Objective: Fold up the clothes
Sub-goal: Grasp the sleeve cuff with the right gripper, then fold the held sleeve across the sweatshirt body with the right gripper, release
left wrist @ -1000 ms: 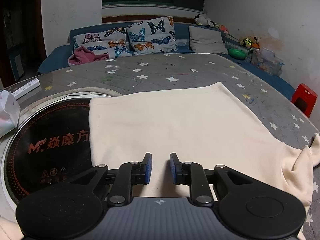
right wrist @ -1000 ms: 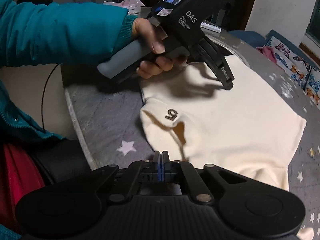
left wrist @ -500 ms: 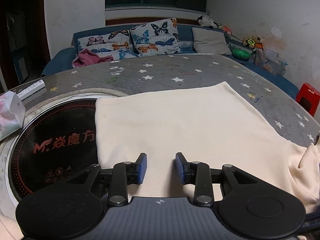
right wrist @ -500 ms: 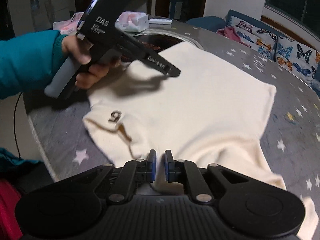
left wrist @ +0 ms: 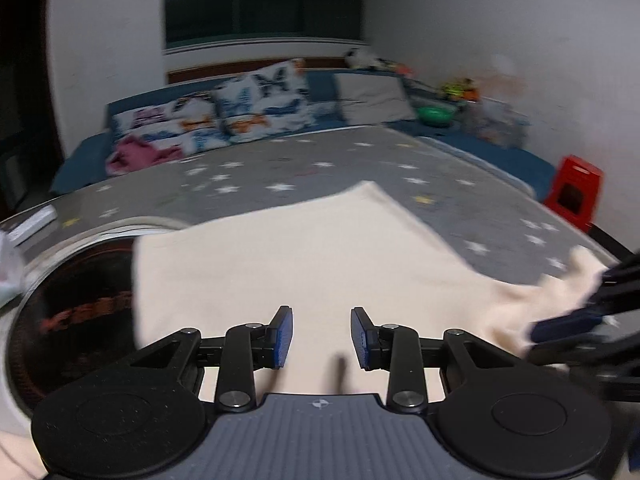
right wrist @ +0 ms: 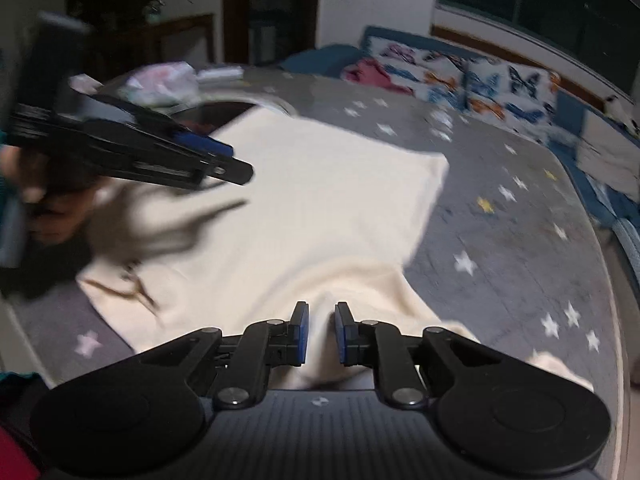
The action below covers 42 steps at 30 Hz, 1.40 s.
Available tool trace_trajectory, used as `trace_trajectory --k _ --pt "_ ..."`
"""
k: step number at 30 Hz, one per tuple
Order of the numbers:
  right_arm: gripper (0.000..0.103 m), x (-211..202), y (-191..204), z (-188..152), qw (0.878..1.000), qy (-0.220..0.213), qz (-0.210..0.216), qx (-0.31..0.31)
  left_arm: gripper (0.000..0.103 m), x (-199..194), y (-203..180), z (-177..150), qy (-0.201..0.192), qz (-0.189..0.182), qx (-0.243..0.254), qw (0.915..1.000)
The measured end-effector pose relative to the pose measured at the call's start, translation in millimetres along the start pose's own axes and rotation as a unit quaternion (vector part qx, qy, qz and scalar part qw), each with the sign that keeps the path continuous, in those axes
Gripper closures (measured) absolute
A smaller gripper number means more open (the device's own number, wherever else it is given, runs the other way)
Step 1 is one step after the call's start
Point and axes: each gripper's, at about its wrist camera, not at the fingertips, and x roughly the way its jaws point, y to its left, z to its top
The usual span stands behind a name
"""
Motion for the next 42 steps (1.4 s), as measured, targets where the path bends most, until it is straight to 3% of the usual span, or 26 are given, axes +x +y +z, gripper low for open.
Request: trace_trajectory --k 4,7,10,16,20,24,29,32,34,36,39,42 --pt "0.087 -2.3 3.3 -16.2 1.0 0.015 -0.009 -0.002 0.068 -0.8 -28.9 -9.8 0.008 -0.035 0.022 0.9991" --pt "0.087 -15.8 -3.9 -22.1 1.0 0.003 -0.01 0.024 0.068 0.1 -43.8 -16.6 0.015 -0.054 0.032 0.998" --pt "0.085 -32.0 -24.0 -27.6 0.997 -0.016 -0.042 0.06 0.068 -0.9 -55.8 -23.4 0.022 -0.067 0.038 0.9968" --pt "0.081 -46.5 -88.9 -37.2 0.98 -0.03 -0.115 0.161 0.068 -9.6 -68.1 -32.4 0.021 -0.082 0.048 0.9952" --pt "0.068 -38.7 -126.8 -42.8 0.967 -0.022 -0.142 0.21 0.067 -12.9 -73.5 -38.6 0.022 -0.083 0.055 0.9948" --pt "0.066 -28.4 -150.8 -50.3 0.956 -0.015 -0.141 0.257 0.067 -13.7 -74.4 -38.9 0.024 -0.082 0.055 0.9949" --pt "0.062 -19.2 -158.7 -57.2 0.95 -0.006 -0.172 0.259 0.065 -14.1 -76.3 -39.1 0.024 -0.081 0.06 0.9947" --pt "0.064 -14.2 -164.4 -61.1 0.949 -0.005 -0.174 0.263 0.064 -14.1 -78.2 -39.7 0.023 -0.081 0.064 0.9944" --pt "0.085 -13.6 -165.7 -58.1 0.953 -0.005 -0.167 0.254 0.064 -14.0 -78.8 -40.1 0.023 -0.081 0.066 0.9943" --pt "0.094 -12.4 -165.0 -52.3 0.957 -0.004 -0.168 0.238 0.064 -14.0 -78.8 -40.6 0.023 -0.081 0.068 0.9941" --pt "0.096 -15.8 -165.1 -38.3 0.961 -0.023 -0.178 0.21 0.064 -14.1 -78.4 -41.5 0.023 -0.082 0.071 0.9939" --pt "0.096 -39.0 -170.9 -21.9 0.958 -0.093 -0.181 0.2 0.063 -14.6 -77.7 -42.8 0.023 -0.084 0.075 0.9933"
